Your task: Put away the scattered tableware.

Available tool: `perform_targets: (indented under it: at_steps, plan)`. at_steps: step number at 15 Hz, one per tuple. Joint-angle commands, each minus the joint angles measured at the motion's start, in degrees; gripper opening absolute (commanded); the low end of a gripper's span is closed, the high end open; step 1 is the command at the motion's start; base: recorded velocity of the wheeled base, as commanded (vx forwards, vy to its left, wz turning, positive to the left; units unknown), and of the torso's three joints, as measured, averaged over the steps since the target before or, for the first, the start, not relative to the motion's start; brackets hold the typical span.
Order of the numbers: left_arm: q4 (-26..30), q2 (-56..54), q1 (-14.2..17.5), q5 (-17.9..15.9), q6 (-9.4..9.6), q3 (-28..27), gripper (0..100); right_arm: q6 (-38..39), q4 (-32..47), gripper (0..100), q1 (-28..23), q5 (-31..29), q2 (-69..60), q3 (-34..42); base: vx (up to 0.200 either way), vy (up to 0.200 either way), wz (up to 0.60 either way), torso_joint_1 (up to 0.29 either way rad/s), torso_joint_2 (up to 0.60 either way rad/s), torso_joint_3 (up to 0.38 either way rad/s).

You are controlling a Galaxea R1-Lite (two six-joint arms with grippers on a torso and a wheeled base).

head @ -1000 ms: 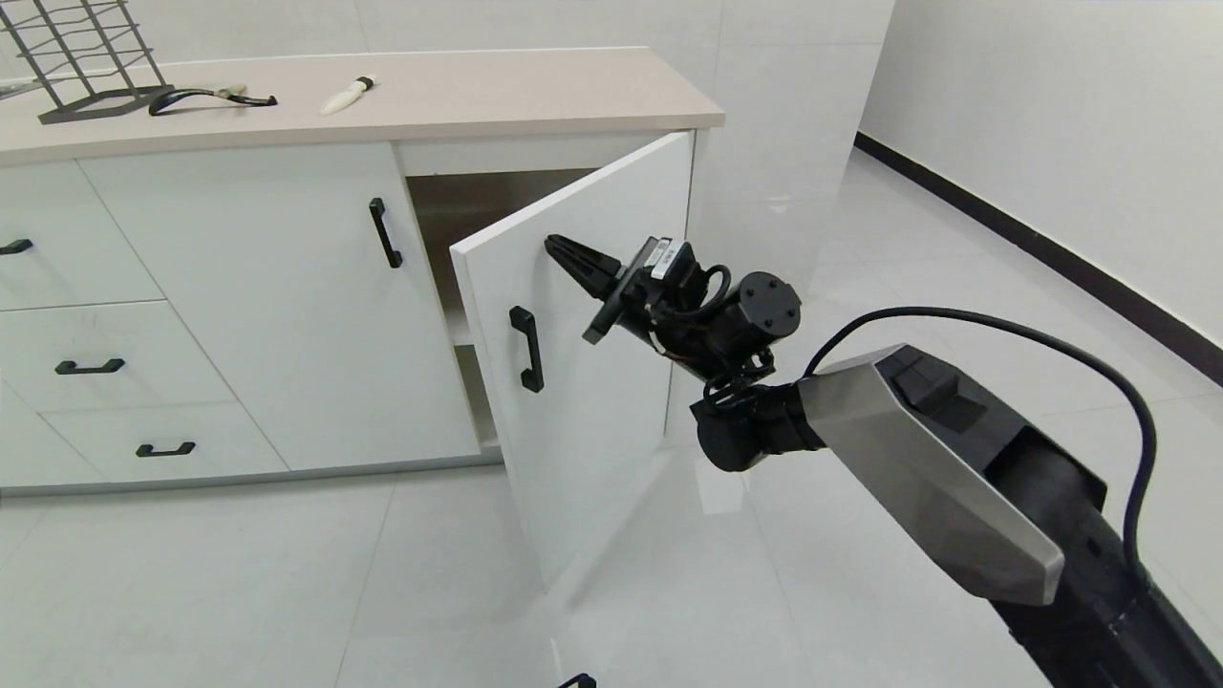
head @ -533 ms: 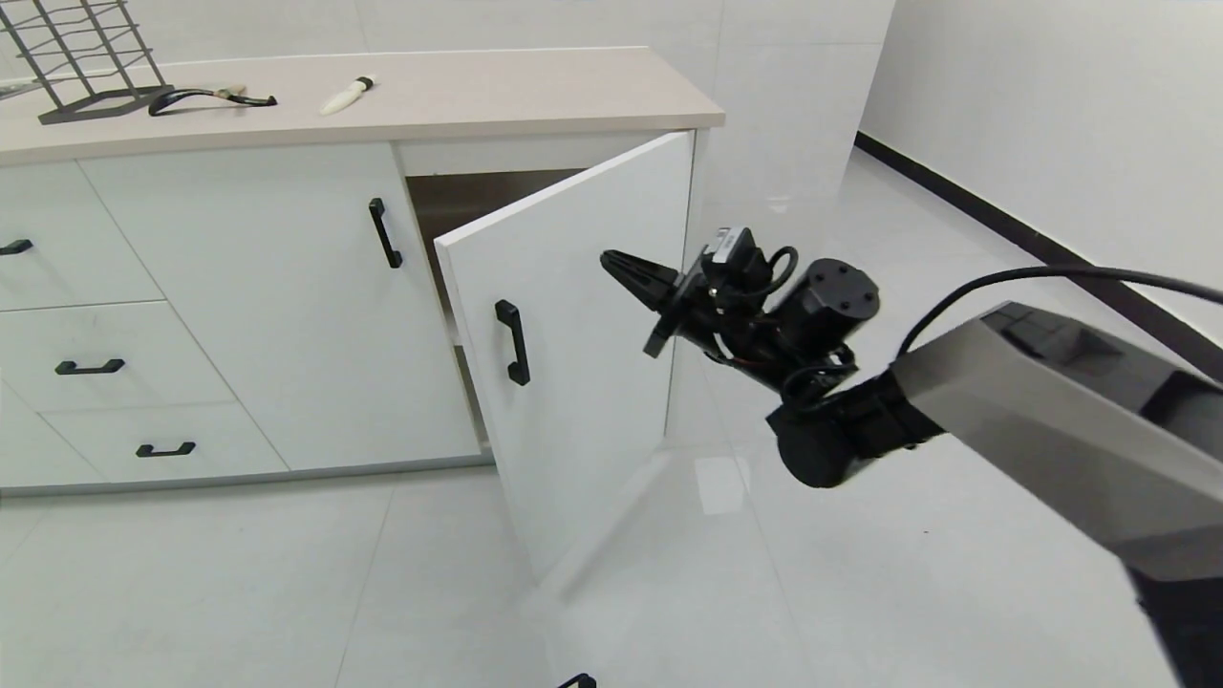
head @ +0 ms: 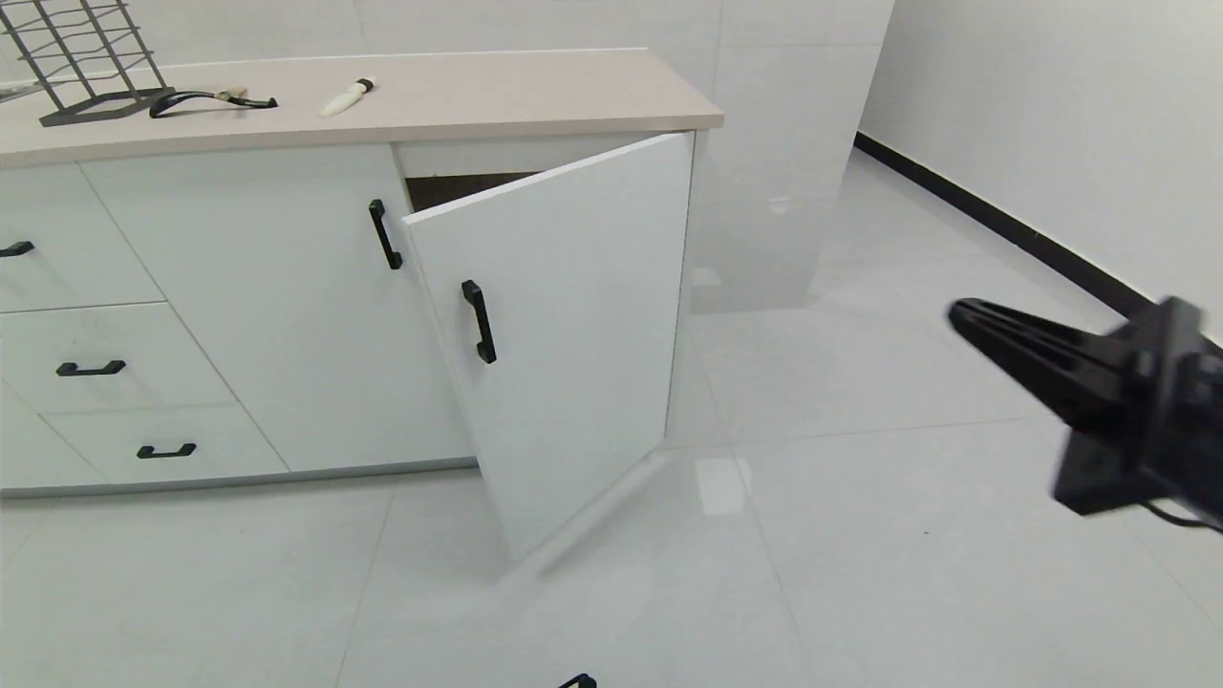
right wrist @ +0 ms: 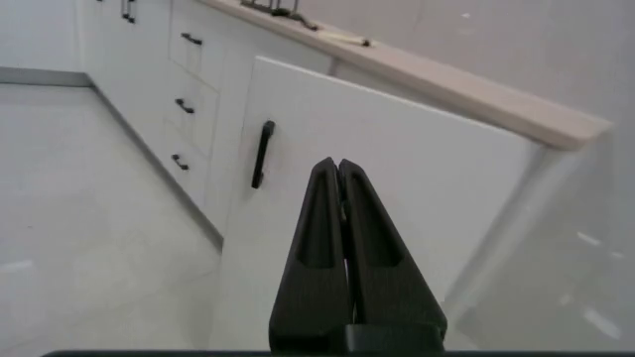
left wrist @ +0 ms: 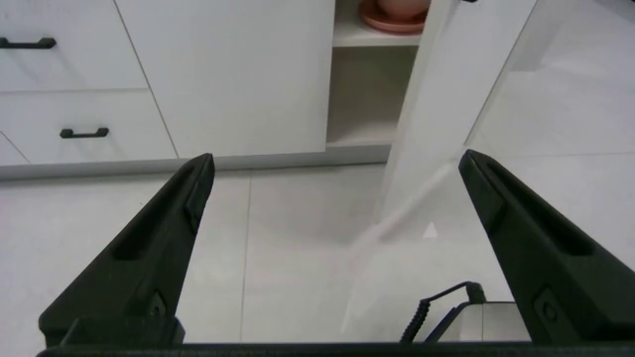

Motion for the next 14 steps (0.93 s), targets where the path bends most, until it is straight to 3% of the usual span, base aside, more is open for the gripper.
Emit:
perform_targets:
  at_steps: [1,5,6,8,11,13,14]
  plan:
    - [0.00,0.00,0.01,-0.01,0.05,0.01,100,0.40,10.71,0,-14.80,-0.13,-39.23,14.43,0.000,0.000,0.00,0.000,0.00,0.000]
    - [0.00,0.00,0.01,-0.01,0.14,0.01,100,0.75,52.29,0,-17.26,-0.65,-72.45,13.64,0.000,0.000,0.00,0.000,0.00,0.000]
    - [0.00,0.00,0.01,-0.01,0.14,0.01,100,0.67,57.47,0,-17.26,-1.53,-75.88,13.73,0.000,0.000,0.00,0.000,0.00,0.000]
    - [0.00,0.00,0.01,-0.01,-0.04,0.01,100,2.07,59.14,0,-17.26,-3.90,-75.44,14.43,0.000,0.000,0.00,0.000,0.00,0.000]
    - [0.00,0.00,0.01,-0.01,-0.04,0.01,100,6.29,83.75,0,-20.16,-18.14,-78.69,13.91,0.000,0.000,0.00,0.000,0.00,0.000]
    - [0.00,0.00,0.01,0.08,-0.13,0.01,100,9.54,86.04,0,-20.07,-26.14,-78.69,12.41,0.000,0.000,0.00,0.000,0.00,0.000]
    - [0.00,0.00,0.01,-0.01,0.14,0.01,100,8.93,85.51,0,-20.07,-26.76,-78.69,12.68,0.000,0.000,0.00,0.000,0.00,0.000]
